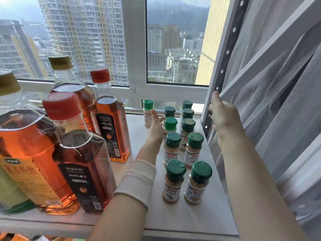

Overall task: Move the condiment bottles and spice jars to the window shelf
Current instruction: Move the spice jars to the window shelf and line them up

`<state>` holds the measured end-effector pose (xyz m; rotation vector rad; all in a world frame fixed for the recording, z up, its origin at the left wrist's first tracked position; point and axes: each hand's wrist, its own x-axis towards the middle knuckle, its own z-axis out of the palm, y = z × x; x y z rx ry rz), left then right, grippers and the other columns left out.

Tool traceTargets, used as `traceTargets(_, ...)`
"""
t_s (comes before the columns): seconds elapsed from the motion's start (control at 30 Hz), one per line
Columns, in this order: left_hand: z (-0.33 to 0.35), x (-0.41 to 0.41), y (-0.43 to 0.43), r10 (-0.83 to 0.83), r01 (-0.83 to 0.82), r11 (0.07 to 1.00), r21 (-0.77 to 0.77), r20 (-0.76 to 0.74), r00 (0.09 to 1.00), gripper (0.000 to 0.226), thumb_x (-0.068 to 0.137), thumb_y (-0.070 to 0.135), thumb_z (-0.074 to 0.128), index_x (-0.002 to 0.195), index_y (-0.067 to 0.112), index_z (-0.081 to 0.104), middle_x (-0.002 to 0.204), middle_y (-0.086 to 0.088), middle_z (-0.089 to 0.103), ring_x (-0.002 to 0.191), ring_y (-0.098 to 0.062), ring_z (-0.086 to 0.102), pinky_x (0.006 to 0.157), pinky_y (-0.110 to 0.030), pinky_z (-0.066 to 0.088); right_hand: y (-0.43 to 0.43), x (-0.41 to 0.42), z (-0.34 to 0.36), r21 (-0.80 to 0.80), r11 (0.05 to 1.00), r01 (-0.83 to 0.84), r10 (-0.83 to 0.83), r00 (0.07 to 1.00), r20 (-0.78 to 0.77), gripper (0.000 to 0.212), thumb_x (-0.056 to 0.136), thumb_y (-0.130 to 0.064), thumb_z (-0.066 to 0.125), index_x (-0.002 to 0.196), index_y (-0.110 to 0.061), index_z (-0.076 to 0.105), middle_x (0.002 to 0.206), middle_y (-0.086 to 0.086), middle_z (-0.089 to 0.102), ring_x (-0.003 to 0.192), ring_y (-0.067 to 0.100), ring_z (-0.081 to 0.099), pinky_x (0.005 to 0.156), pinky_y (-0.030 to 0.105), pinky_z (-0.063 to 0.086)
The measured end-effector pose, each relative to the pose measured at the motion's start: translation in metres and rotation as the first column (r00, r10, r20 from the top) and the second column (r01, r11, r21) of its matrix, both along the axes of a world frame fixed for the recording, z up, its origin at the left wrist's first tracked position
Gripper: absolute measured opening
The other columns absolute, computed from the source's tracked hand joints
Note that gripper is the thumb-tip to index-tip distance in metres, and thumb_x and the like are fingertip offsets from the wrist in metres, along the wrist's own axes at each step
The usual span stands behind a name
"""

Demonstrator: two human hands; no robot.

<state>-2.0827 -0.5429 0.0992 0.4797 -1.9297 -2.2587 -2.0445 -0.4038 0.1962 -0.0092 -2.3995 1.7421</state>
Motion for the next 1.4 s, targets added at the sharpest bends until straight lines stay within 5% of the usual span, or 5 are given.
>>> traceTargets(0.23, -0.009, -0.006, -0.006, 0.216, -0.213, 0.976, 0.035, -0.14, 0.966, 0.07, 0.094, 0.055, 0.011, 0.135, 0.008, 0.042, 0.139, -0.014, 0.047, 0.123, -0.027, 0.047, 0.105, -0.04, 0.032, -0.001, -0.003, -0.002, 0.013, 1.0, 0.015, -0.015, 1.0, -0.003, 0.058, 0.098, -0.041, 0.031, 0.11, 0.011, 0.052, 0.099, 0.024, 0.06, 0.095, 0.035, 0.054, 0.091, 0.046, 0.043)
traceTargets(0.4, -0.016, -0.019, -0.024, 0.523, -0.526, 0.85, 0.017, -0.132, 0.842, 0.067, 0.093, 0.057, 0.013, 0.141, 0.013, 0.03, 0.145, -0.011, 0.036, 0.135, -0.028, 0.031, 0.113, -0.047, 0.022, -0.007, -0.006, 0.003, 0.073, 0.997, 0.033, -0.034, 0.999, 0.006, 0.048, 0.099, -0.039, 0.029, 0.061, -0.011, 0.037, 0.059, 0.004, 0.034, 0.056, 0.018, 0.033, 0.062, 0.031, 0.027)
traceTargets(0.63, -0.004, -0.046, -0.033, 0.391, -0.386, 0.915, 0.12, -0.018, 0.92, 0.075, 0.091, 0.06, 0.005, 0.139, 0.013, 0.037, 0.139, -0.013, 0.046, 0.127, -0.031, 0.043, 0.109, -0.041, 0.028, -0.004, -0.01, 0.009, 0.1, 0.994, 0.039, -0.041, 0.999, 0.015, 0.047, 0.099, -0.042, 0.027, 0.076, -0.007, 0.049, 0.065, 0.003, 0.044, 0.059, 0.015, 0.039, 0.057, 0.03, 0.03)
traceTargets(0.8, 0.0, -0.047, -0.029, 0.237, -0.234, 0.965, 0.122, -0.011, 0.972, 0.079, 0.09, 0.062, 0.003, 0.13, 0.01, 0.046, 0.123, -0.015, 0.056, 0.114, -0.03, 0.051, 0.098, -0.038, 0.034, -0.004, -0.008, 0.009, 0.052, 0.998, 0.033, -0.034, 0.999, 0.015, 0.056, 0.099, -0.043, 0.027, 0.101, 0.005, 0.057, 0.073, 0.006, 0.047, 0.068, 0.018, 0.043, 0.084, 0.043, 0.044)
traceTargets(1.4, 0.004, -0.056, -0.011, -0.077, 0.065, 0.975, 0.21, 0.048, 0.996, 0.087, 0.084, 0.069, -0.001, 0.142, 0.012, 0.031, 0.147, -0.019, 0.034, 0.13, -0.04, 0.039, 0.106, -0.054, 0.03, -0.001, -0.014, 0.002, 0.024, 0.998, 0.057, -0.057, 0.998, -0.021, 0.054, 0.098, -0.042, 0.029, 0.098, 0.004, 0.058, 0.07, 0.003, 0.048, 0.076, 0.022, 0.047, 0.085, 0.041, 0.043)
